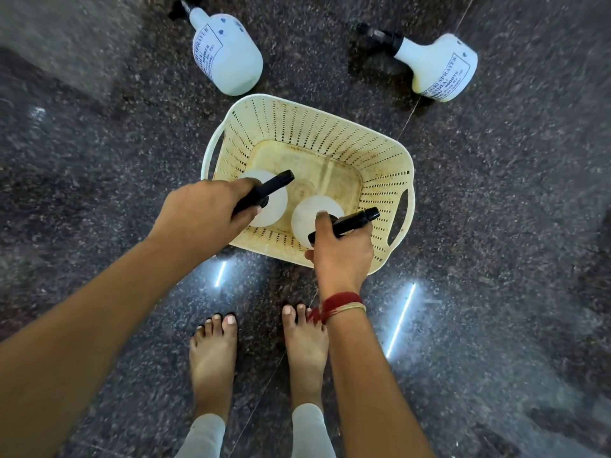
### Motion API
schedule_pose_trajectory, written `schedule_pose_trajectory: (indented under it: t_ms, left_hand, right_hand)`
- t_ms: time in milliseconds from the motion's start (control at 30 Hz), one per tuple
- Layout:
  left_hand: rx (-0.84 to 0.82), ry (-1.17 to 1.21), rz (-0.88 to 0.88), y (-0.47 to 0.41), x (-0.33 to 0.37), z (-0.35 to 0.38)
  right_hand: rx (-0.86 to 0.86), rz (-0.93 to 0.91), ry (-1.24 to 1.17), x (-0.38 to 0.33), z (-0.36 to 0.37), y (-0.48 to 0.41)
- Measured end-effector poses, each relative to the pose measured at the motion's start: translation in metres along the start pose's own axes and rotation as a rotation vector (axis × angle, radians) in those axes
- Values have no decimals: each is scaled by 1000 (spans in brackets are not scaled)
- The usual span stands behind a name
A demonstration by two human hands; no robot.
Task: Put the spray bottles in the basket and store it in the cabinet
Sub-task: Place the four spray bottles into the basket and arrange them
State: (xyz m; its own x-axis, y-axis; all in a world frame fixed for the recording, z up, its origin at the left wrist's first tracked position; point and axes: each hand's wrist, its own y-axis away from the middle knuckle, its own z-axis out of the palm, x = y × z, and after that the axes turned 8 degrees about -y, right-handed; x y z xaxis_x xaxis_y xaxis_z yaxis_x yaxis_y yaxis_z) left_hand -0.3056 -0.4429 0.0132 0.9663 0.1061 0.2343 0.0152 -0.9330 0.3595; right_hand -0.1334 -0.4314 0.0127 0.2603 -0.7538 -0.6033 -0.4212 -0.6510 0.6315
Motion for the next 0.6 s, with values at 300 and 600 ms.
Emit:
schedule_pose_trajectory:
  t_ms: [300, 600]
  left_hand:
    - [47, -95, 77, -3, -7, -7]
    - [325, 92, 19, -22, -1, -37]
  right_hand:
    - [-29, 0, 89, 0, -14, -2]
    - [93, -525, 71, -30, -46, -4]
